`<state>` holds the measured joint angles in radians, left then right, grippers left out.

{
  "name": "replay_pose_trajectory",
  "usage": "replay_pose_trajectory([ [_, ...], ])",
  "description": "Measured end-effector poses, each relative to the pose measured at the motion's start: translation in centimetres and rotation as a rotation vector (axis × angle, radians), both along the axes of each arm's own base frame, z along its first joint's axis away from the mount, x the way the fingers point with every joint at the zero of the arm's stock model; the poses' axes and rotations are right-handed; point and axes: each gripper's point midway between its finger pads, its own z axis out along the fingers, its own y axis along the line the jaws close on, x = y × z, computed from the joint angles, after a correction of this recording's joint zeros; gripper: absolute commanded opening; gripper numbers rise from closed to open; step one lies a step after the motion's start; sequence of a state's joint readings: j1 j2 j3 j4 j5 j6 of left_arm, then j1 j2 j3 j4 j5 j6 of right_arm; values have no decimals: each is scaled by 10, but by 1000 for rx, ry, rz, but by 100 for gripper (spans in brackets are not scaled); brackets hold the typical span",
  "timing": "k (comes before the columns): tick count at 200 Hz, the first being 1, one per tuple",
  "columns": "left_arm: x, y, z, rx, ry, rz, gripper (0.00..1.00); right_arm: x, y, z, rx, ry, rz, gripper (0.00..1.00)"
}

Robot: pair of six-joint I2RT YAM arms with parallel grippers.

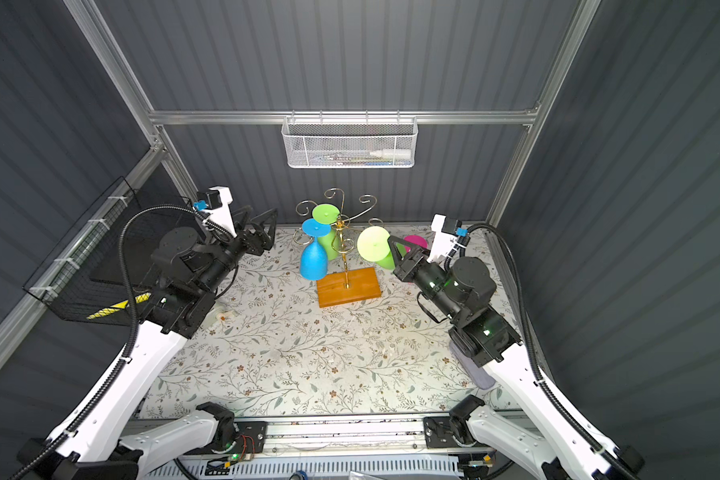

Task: Take the wine glass off the wine glass rack
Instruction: 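Raise the green glass upward while the left gripper swings toward it, then close the left gripper on the green glass foot held by the right gripper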

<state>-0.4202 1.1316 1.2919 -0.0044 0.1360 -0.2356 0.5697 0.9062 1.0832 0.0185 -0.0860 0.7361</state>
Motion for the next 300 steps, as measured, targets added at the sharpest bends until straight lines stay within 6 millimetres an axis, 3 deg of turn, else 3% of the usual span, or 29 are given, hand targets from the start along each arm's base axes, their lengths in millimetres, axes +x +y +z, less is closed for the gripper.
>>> replay_pose_trajectory([
  [31,-11,-53,-2,-21,71,-329,75,-14,3,26,-62,-85,49,0],
  [60,-21,-86,-2,-79,143,-585,73,-23,9,41,-116,-134,96,0],
  [119,-43,-125,-12,-152,270,-864,72,-30,22,36,-186,-142,147,0],
  [161,-80,-146,1,-143,249,-1002,72,-28,27,29,-209,-127,155,0],
  [187,-89,-152,6,-140,242,-1040,70,-27,29,29,-213,-126,155,0],
  [207,-92,-157,3,-137,254,-1063,61,-26,30,28,-216,-121,152,0],
  [273,-94,-164,-11,-130,334,-1116,7,-25,30,32,-215,-122,147,0],
  [280,-95,-164,-10,-130,335,-1122,0,-24,30,31,-217,-121,144,7],
  [300,-97,-163,-6,-125,336,-1130,0,-25,29,32,-225,-130,141,43],
])
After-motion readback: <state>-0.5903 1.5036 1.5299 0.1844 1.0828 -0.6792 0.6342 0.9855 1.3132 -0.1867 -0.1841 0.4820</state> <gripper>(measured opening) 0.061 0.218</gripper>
